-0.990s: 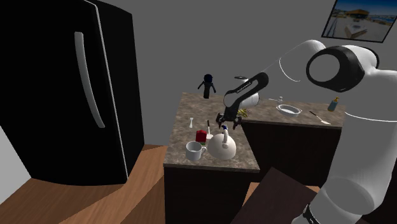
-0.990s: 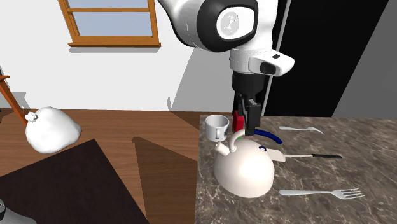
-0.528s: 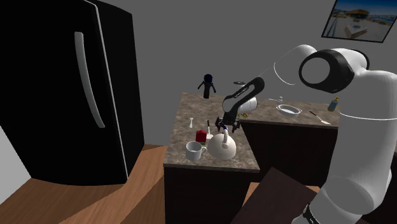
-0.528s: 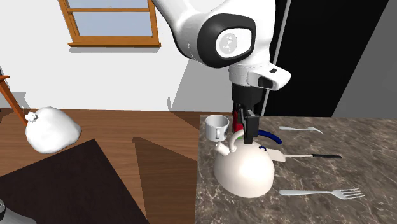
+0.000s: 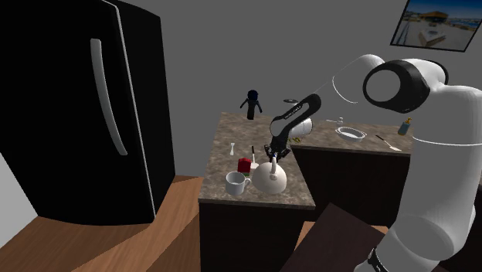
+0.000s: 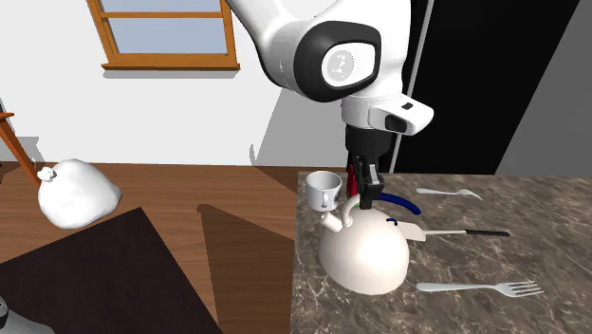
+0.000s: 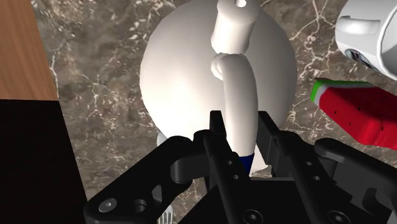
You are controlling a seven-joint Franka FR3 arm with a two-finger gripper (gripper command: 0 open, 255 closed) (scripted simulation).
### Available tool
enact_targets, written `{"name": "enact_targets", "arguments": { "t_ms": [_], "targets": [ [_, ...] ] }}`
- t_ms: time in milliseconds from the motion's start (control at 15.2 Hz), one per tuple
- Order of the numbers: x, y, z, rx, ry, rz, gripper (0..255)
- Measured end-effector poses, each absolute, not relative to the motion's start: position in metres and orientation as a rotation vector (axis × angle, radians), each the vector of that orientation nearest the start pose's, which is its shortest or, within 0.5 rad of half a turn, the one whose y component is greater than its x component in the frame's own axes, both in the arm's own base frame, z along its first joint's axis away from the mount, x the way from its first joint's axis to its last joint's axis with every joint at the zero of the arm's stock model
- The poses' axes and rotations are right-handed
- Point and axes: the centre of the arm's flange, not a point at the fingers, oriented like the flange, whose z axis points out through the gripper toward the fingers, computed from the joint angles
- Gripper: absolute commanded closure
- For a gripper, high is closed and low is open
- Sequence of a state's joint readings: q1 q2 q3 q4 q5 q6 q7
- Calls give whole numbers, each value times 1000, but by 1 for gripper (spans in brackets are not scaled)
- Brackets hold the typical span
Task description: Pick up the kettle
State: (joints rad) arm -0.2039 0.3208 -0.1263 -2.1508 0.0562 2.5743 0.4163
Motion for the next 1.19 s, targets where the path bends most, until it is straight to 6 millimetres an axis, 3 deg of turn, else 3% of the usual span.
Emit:
{"name": "enact_targets", "arguments": {
  "t_ms": [264, 1188],
  "targets": [
    [547, -188, 267, -2902, 1199, -164, 255],
    [547, -188, 337, -2902, 1199, -164, 255]
  ]
}}
